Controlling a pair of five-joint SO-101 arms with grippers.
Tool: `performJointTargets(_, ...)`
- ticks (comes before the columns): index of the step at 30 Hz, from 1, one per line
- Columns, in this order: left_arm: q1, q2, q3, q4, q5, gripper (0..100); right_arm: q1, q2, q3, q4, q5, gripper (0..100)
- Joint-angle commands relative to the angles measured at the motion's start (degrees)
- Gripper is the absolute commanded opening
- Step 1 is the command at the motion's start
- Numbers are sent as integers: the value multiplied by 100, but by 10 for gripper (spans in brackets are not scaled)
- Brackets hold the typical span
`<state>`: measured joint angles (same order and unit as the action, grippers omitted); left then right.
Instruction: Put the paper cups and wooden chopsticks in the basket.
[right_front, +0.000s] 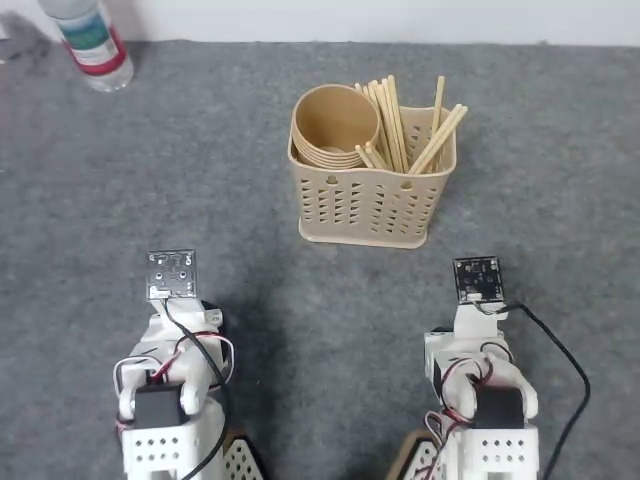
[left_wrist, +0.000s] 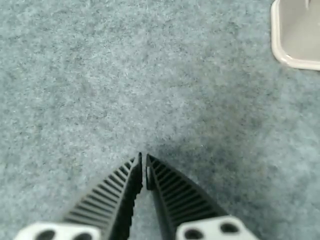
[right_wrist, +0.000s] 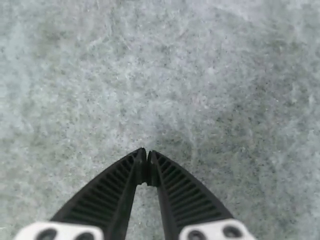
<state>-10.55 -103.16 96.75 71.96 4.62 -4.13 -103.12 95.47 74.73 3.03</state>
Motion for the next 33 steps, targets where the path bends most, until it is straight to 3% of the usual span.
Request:
performJointTargets(1, -9, -97, -31, 35, -44, 13, -13, -66, 97, 31, 114, 9)
performJointTargets(5, -9, -97, -31, 35, -44, 13, 40, -75, 97, 40, 9, 8)
performJointTargets(9, -9, -97, -31, 35, -44, 13, 505, -75, 97, -4, -730, 7)
performJointTargets(33, -9, -97, -31, 35, -44, 13, 576, -75, 97, -13, -633, 9)
